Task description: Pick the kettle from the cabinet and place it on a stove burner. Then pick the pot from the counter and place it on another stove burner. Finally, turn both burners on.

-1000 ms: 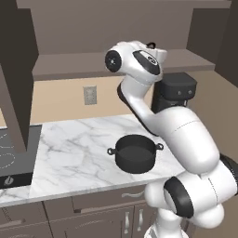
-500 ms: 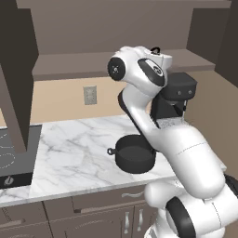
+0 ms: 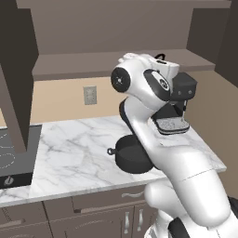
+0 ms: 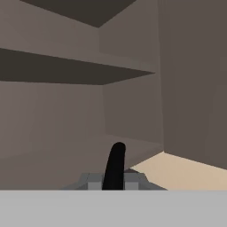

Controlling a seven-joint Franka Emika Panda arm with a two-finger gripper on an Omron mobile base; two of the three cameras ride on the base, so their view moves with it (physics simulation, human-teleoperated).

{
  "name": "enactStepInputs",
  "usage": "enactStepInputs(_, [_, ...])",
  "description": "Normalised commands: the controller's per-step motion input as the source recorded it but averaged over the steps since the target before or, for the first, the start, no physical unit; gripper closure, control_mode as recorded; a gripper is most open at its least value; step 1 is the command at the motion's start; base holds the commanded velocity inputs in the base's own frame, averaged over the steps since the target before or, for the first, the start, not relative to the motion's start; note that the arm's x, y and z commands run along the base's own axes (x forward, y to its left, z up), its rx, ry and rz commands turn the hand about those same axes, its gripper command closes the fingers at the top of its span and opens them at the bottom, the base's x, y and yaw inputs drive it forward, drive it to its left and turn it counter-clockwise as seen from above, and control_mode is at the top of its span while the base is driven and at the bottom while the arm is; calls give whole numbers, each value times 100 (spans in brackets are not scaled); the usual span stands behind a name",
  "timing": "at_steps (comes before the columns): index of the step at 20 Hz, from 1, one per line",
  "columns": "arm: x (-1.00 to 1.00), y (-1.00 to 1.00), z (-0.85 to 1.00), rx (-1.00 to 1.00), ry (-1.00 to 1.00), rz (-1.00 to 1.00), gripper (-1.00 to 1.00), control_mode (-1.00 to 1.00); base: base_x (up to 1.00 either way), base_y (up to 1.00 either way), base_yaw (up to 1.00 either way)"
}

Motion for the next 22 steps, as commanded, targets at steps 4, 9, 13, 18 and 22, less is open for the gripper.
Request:
enactStepInputs(4, [-46,0,-7,0,0,0,100,-100,0,0,0])
enactStepInputs(9, [-44,0,-12,0,0,0,100,-100,0,0,0])
enactStepInputs(13, [-38,0,-14,0,1,0,100,-100,0,0,0])
enactStepInputs(18, [-33,1,-23,0,6,0,100,-100,0,0,0])
enactStepInputs(22, [-6,4,-5,0,1,0,100,-100,0,0,0])
